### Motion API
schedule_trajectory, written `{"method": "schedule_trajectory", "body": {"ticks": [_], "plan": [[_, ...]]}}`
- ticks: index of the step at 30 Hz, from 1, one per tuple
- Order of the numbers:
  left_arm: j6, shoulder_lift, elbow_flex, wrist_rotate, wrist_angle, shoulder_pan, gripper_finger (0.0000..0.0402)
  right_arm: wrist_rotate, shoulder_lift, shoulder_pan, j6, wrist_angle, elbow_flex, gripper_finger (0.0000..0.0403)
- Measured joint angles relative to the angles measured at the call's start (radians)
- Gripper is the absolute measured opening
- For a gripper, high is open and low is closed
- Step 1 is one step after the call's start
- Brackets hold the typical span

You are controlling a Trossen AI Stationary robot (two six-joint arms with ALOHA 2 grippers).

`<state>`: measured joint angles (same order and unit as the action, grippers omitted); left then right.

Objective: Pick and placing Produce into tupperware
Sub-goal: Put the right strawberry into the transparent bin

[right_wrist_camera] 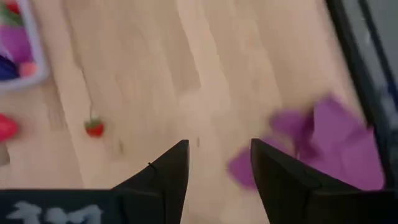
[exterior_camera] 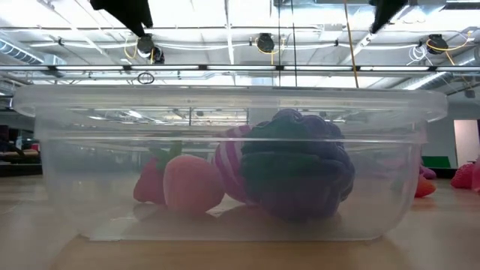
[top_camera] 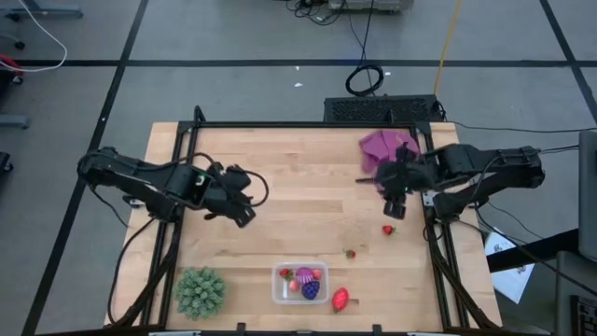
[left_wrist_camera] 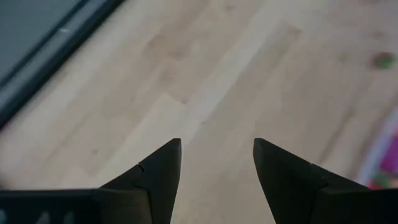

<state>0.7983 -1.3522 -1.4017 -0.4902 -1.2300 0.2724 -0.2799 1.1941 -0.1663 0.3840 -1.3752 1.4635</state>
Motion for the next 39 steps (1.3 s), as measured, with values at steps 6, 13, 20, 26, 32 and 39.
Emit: {"method": "schedule_trajectory", "body": {"ticks": [6, 13, 20, 26, 32, 39], "plan": [[-0.002, -0.004, 0.000, -0.049, -0.041, -0.019, 0.0207, 0.130, 0.020, -0.059, 0.236, -0.060, -0.059, 0.0160], [-0.003, -0.008, 0.001, -0.096, -0.041, -0.032, 0.0207, 0.331, 0.020, -0.122, 0.355, 0.138, -0.360, 0.0160], [-0.003, -0.010, 0.001, -0.097, -0.040, -0.049, 0.0207, 0.414, 0.021, -0.128, 0.388, 0.310, -0.641, 0.0160], [0.000, -0.010, 0.001, -0.097, -0.039, -0.065, 0.0207, 0.414, 0.020, -0.127, 0.353, 0.445, -0.722, 0.0160], [0.001, -0.010, 0.001, -0.097, -0.037, -0.070, 0.0207, 0.414, 0.020, -0.113, 0.350, 0.449, -0.724, 0.0160], [0.003, -0.009, 0.001, -0.096, -0.037, -0.069, 0.0207, 0.415, 0.020, -0.030, 0.339, 0.442, -0.724, 0.0166]]}}
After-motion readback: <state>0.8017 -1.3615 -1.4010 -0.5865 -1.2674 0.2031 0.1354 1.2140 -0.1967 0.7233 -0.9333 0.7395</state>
